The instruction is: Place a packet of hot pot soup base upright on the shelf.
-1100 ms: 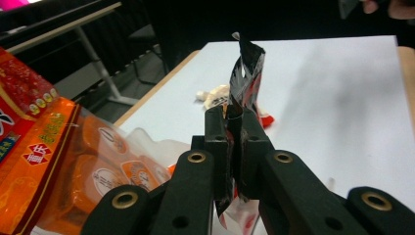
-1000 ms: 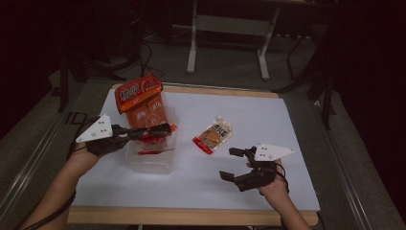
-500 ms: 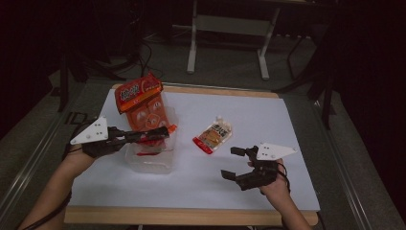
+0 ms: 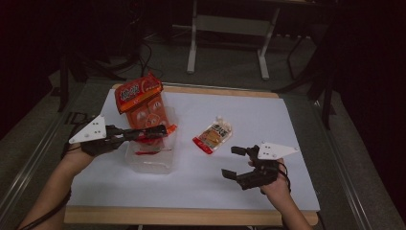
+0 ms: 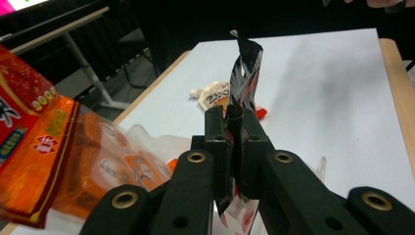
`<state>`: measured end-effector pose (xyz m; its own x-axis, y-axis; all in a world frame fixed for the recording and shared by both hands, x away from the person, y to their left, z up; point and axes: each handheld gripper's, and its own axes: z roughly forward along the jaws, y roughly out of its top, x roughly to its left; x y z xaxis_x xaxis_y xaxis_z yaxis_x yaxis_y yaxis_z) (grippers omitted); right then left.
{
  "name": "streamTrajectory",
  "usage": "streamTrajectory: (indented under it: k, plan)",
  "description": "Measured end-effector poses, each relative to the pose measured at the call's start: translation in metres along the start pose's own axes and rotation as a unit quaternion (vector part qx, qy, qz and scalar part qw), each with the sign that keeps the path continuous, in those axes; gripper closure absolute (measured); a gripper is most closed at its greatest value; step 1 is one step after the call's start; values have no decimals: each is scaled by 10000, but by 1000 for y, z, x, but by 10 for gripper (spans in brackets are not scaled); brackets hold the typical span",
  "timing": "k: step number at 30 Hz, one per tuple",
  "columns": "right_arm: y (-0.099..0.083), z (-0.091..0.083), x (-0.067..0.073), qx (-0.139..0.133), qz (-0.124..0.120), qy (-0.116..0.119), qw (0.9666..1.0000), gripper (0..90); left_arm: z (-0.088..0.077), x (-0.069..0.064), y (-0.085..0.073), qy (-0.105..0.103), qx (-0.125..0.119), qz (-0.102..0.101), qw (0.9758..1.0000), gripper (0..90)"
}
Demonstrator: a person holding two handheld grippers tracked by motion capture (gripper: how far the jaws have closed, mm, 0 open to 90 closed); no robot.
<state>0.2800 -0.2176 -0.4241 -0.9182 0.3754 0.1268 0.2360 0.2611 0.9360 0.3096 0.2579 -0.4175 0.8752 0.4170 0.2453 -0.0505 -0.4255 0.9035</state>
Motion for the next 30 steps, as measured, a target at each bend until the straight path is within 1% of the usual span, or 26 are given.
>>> streamTrajectory:
  k: [2,3,8,9,11,12,14,15,18,22,23,24,26,30]
  plan:
    - [0,0,0,6,1,-1,10000,143,1,0,-1,-25,10,27,10000,864]
    - [0,0,0,9,1,-1,10000,143,3,0,-2,-86,34,-34,10000,864]
    - [0,-1,-1,-5,9,-1,10000,143,2,-1,-5,-148,27,-54,9999,865]
    - [0,-1,-1,0,8,-3,10000,143,2,-1,-7,-182,150,-19,9997,865]
    - [0,-1,-1,5,9,-4,10000,143,4,-3,-9,-172,420,78,9989,866]
    - [0,-1,-1,0,5,-8,10000,143,4,-4,-11,-161,502,113,9985,865]
    - [0,-1,-1,-5,6,-10,10000,143,5,-4,-13,-146,505,114,9986,863]
    - [0,-1,-1,-13,11,-5,10000,143,6,-4,-17,-116,510,77,9986,863]
    - [0,-1,-1,-3,2,-8,10000,143,9,-5,-22,-124,494,45,9987,858]
    - [0,-1,0,3,2,-13,10000,143,16,-7,-31,-155,485,-147,9986,843]
    - [0,-1,-1,7,-1,-17,10000,143,17,-7,-33,-148,441,-222,9987,838]
    - [0,-1,-1,6,3,-20,10000,143,18,-7,-34,-144,402,-311,9986,831]
    - [-1,-1,-1,9,12,-25,10000,143,18,-7,-36,-94,373,-397,9985,821]
    - [-1,-2,-1,15,7,-39,10000,143,18,-9,-37,-20,340,-484,9982,790]
